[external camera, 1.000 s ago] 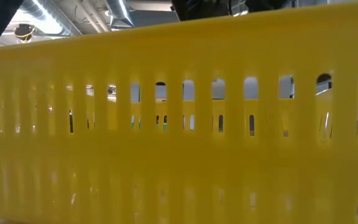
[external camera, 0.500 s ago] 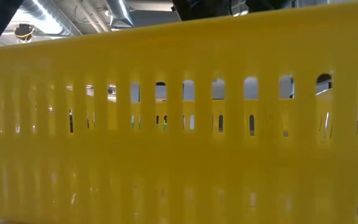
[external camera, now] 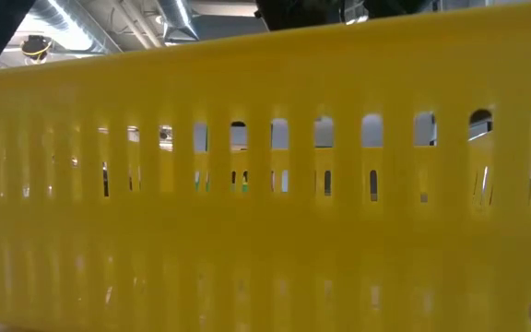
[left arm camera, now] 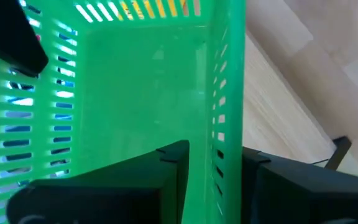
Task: Stack baskets on shelf by color
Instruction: Put the bottom green basket on the shelf
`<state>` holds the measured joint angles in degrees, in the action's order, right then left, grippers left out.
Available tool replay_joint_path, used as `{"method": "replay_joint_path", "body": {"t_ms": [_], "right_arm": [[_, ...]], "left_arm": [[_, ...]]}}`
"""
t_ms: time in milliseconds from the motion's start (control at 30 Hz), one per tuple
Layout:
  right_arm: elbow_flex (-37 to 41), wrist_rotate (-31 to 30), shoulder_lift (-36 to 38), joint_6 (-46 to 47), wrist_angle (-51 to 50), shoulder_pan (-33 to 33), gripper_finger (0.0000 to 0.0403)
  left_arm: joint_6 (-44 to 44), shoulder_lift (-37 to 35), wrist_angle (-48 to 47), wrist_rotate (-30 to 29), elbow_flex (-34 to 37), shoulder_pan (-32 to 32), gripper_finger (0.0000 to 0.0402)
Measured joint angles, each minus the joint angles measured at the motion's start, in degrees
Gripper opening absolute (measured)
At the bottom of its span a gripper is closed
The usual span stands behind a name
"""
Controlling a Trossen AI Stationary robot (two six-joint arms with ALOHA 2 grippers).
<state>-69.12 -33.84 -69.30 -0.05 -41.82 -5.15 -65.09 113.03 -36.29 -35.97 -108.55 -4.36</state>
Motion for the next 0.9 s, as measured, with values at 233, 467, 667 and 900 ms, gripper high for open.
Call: {"method": "replay_joint_path", "body": {"t_ms": [233, 467, 667, 900], "right_arm": [[0.0, -0.84, -0.02, -0.02, -0.07, 0.07, 0.0001], [0.0, -1.7, -0.1, -0.16, -0.21, 0.11, 0.0], [0.0, -2.02, -0.15, -0.16, -0.46, 0.11, 0.0], [0.0, -2.04, -0.15, -0.07, -0.42, 0.11, 0.0]], "left_arm": [[3.04, 0.0, -0.61, -3.59, 0.0, 2.58, 0.0063], [3.48, 0.0, -2.73, -3.66, -0.02, 4.85, 0.0063], [3.7, 0.0, -3.97, -2.25, -0.02, 5.22, 0.0063], [4.78, 0.0, -4.18, -2.27, -0.02, 6.19, 0.0063]]}}
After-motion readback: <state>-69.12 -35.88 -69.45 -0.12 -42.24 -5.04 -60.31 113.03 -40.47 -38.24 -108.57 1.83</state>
